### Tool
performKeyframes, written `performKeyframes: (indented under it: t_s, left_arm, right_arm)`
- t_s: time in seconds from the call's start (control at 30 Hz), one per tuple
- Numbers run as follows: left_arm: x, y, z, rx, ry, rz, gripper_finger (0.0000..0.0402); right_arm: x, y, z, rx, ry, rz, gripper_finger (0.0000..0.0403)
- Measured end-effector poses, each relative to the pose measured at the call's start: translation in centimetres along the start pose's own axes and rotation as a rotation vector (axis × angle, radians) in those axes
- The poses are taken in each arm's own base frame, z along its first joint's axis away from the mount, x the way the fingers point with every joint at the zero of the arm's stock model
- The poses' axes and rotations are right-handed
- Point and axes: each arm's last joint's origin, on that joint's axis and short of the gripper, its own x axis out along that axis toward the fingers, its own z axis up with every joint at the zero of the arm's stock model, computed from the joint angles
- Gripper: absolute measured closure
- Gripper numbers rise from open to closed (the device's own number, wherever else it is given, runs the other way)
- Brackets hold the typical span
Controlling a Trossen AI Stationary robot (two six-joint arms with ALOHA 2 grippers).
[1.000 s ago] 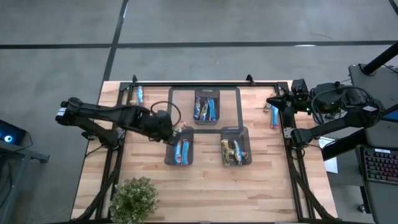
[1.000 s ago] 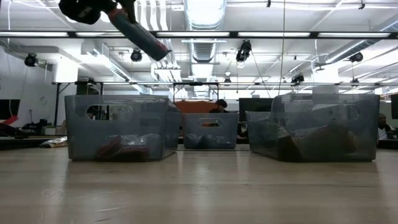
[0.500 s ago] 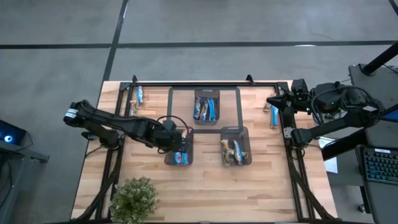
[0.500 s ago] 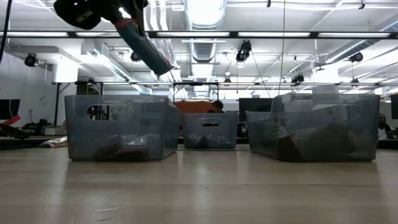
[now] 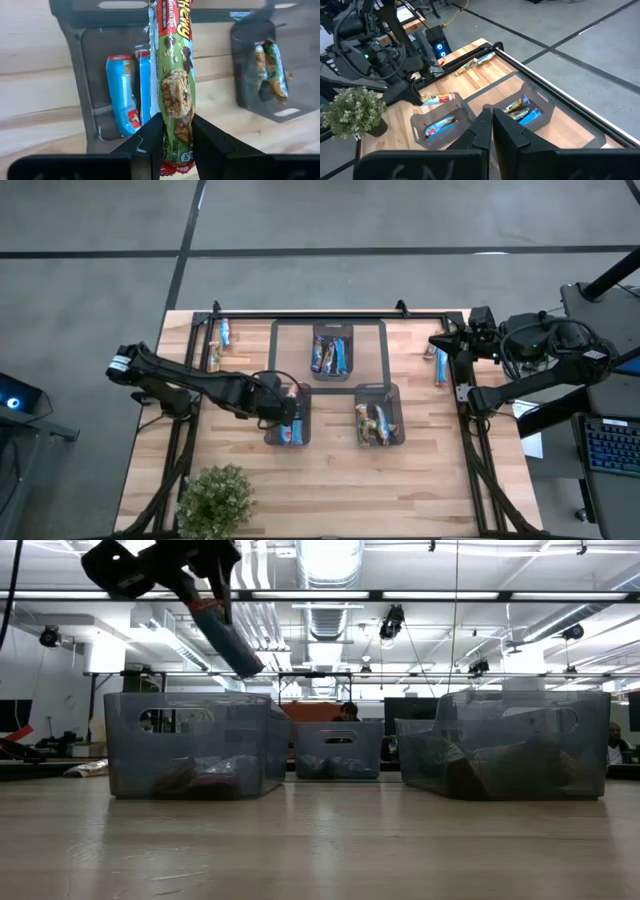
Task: Pick and place Granola Bars by type
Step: Put the red granola bar into the bottom left black bin
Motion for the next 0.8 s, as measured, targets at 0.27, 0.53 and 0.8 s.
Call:
performKeyframes:
  t_s: [0.27,0.53,0.8]
  left_arm:
    - [1.7,1.1,-1.5,-0.084,0.016,0.013,0.0330]
    - [3.4,2.4,-3.0,-0.167,0.021,0.017,0.0330]
    - [5.2,3.3,-3.4,-0.208,0.007,0.003,0.0330]
  right_arm:
    - [0.0,0.0,0.0,0.002,0.000,0.000,0.0394]
    - [0.0,0.0,0.0,0.004,-0.001,0.001,0.0394]
    - [0.0,0.0,0.0,0.004,-0.001,0.001,0.0394]
